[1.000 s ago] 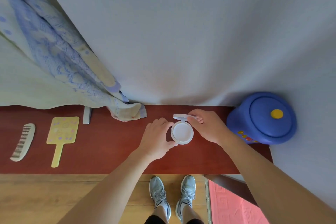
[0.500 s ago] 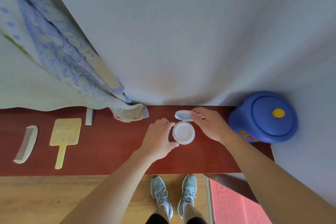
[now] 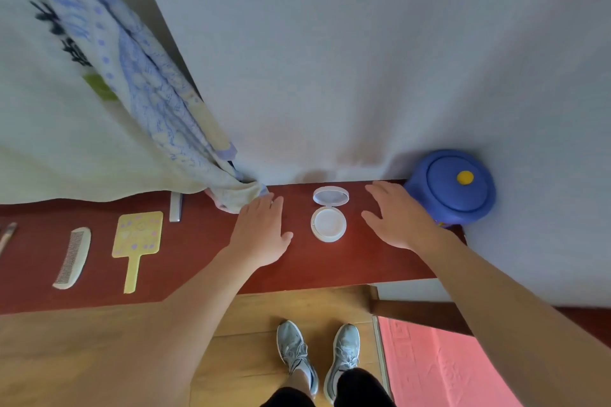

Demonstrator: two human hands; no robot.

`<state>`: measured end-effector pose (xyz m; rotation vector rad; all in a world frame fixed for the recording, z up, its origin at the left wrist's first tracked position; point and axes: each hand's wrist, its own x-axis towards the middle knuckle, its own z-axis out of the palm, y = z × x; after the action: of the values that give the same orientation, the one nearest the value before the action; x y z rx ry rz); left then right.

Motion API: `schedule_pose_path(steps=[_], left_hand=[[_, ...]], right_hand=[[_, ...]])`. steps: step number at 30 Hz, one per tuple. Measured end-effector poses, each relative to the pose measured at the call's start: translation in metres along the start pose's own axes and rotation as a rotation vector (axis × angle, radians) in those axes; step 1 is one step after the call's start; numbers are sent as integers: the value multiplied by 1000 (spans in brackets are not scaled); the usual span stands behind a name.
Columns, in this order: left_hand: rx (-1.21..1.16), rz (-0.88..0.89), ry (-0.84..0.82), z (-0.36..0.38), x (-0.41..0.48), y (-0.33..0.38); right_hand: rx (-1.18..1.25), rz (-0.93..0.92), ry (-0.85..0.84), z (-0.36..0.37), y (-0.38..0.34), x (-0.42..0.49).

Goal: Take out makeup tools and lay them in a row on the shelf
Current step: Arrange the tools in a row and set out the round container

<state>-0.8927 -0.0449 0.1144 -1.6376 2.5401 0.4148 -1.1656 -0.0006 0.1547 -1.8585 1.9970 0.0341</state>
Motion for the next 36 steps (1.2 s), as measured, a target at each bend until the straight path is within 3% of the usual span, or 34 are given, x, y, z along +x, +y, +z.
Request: schedule_pose_path(steps=[6,12,28,36], left_hand=[[23,-1,98,-35,-33,-4],[76,-82,137,-65,-82,1],[58,-244,267,-93,-208,39],[40,-257,294,-100,-235,23]], right_hand=[[-238,-42,91,-19,-13,-29],[-301,-49,189,-30,-26,-62],[-157,-52,237,-43,-41,-171],[-141,-80,322,-51,-65,-186]])
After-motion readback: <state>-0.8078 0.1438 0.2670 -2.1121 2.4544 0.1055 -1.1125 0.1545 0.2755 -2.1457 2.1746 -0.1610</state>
